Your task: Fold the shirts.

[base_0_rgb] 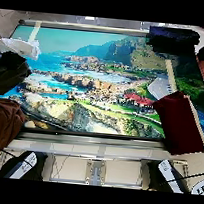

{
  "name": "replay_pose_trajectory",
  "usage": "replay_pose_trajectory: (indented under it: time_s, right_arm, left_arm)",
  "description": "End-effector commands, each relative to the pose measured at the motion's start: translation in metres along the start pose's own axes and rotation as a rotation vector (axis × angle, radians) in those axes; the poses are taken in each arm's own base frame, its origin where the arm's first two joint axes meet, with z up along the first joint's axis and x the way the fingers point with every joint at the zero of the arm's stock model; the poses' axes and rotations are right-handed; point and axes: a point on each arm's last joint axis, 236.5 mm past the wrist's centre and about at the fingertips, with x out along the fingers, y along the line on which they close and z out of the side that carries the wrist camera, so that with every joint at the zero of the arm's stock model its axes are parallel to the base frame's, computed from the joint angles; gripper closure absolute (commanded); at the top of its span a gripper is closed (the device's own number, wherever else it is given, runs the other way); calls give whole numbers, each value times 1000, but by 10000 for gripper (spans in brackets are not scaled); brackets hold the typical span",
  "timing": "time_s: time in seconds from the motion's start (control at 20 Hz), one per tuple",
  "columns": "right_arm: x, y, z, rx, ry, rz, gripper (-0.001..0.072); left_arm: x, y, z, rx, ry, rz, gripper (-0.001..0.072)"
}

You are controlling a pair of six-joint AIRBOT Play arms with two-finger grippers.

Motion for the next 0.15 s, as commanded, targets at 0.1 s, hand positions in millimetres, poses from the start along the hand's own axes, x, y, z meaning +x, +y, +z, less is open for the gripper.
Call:
replay_pose_trajectory:
  time_s: [0.1]
  right_arm:
    - [-9,50,8,-141,-45,89,191]
  left_arm:
    - [0,1,0,-1,0,1,694]
